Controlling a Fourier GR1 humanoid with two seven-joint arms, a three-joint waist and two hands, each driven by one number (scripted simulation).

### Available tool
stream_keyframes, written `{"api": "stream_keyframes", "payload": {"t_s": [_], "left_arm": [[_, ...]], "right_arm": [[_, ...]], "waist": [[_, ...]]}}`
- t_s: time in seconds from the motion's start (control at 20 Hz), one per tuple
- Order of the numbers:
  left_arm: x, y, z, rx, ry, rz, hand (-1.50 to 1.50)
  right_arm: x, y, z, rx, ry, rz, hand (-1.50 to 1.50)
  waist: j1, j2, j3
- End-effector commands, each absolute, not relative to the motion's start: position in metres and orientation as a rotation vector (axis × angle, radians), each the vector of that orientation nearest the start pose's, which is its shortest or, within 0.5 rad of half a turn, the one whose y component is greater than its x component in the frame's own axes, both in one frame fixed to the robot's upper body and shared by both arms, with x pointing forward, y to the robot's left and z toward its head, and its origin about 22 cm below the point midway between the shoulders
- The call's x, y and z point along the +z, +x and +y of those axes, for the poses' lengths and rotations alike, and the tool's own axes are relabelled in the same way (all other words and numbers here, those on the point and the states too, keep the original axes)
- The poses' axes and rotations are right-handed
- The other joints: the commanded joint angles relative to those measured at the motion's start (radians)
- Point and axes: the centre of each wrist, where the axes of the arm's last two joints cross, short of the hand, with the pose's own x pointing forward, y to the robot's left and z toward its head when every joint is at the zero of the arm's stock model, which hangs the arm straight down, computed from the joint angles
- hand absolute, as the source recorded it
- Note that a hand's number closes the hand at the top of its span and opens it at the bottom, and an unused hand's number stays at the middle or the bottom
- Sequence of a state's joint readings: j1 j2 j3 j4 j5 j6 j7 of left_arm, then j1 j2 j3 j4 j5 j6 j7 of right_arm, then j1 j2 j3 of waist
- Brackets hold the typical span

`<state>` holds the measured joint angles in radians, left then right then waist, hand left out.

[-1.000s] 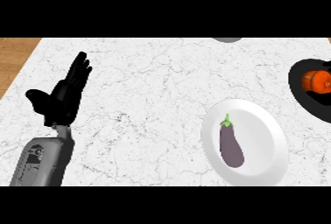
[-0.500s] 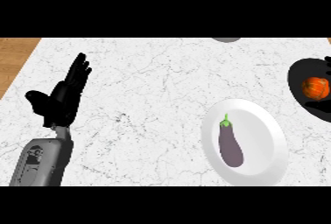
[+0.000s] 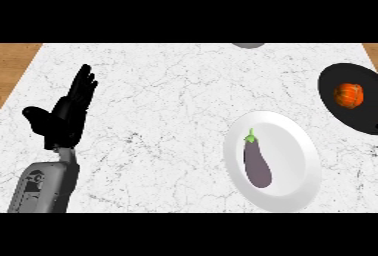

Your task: Pick the squash from the plate and place it in the pan

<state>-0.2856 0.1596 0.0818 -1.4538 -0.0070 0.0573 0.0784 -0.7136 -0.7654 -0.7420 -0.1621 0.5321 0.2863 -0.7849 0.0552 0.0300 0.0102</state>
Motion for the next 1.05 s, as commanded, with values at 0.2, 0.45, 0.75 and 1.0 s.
{"api": "stream_keyframes", "payload": {"t_s": [0.2,0.45,0.75,1.0], "left_arm": [[0.049,0.301,0.270,-0.044,0.199,-1.625,0.00],[0.048,0.303,0.272,-0.019,0.200,-1.622,0.00],[0.047,0.293,0.278,-0.026,0.219,-1.624,0.00],[0.045,0.299,0.270,-0.034,0.201,-1.609,0.00]], "right_arm": [[0.058,0.242,-0.571,0.145,-0.242,-1.773,-1.50],[0.069,0.219,-0.589,0.151,-0.222,-1.809,-1.50],[0.083,0.184,-0.611,0.157,-0.205,-1.747,-1.50],[0.079,0.185,-0.608,0.234,-0.273,-1.738,-1.50]], "waist": [[-0.035,-0.014,-0.002],[-0.056,-0.022,-0.004],[-0.062,-0.030,-0.005],[-0.061,-0.028,-0.006]]}}
